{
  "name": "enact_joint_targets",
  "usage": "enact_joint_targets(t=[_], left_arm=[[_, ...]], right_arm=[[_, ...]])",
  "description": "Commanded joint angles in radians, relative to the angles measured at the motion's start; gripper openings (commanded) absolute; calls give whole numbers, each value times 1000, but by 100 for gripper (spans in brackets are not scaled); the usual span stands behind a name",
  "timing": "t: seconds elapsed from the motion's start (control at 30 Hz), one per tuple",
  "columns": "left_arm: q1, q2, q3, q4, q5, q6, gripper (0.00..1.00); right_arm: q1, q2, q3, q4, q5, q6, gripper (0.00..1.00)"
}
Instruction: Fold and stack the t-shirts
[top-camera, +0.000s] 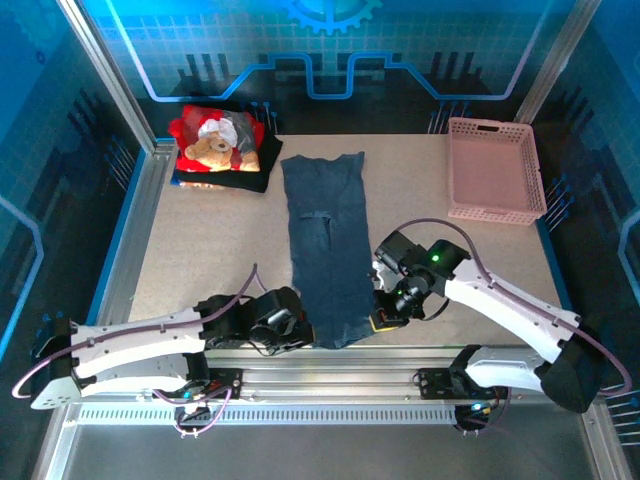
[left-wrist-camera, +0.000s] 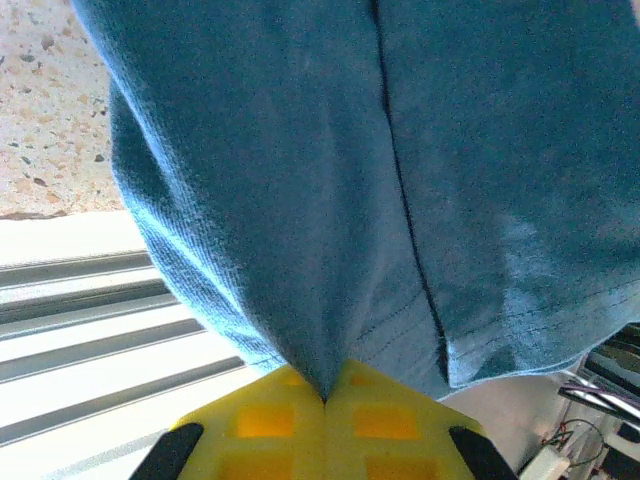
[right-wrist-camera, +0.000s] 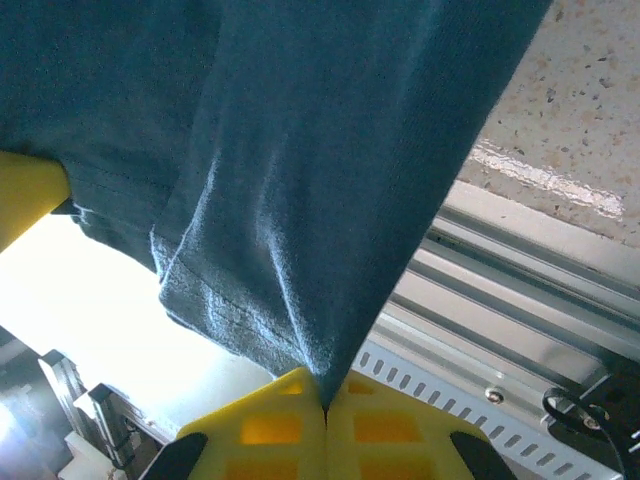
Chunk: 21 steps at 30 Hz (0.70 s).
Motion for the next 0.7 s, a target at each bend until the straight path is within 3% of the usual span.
enact_joint_targets(t=[0.0,0.2,0.47,0.67], left_arm=[[27,-10,56,-59,-21,-10,0],[222,19,134,20,89,62,0],[539,236,355,-53,256,325,0],[707,412,494,-55,331,471,0]], right_arm=[[4,4,65,-69,23,5,0],[-126,126,196,-49,0,-86,0],[-273,430,506,-64,10,-249,0],[-332,680,785,-97,45,-317,0]])
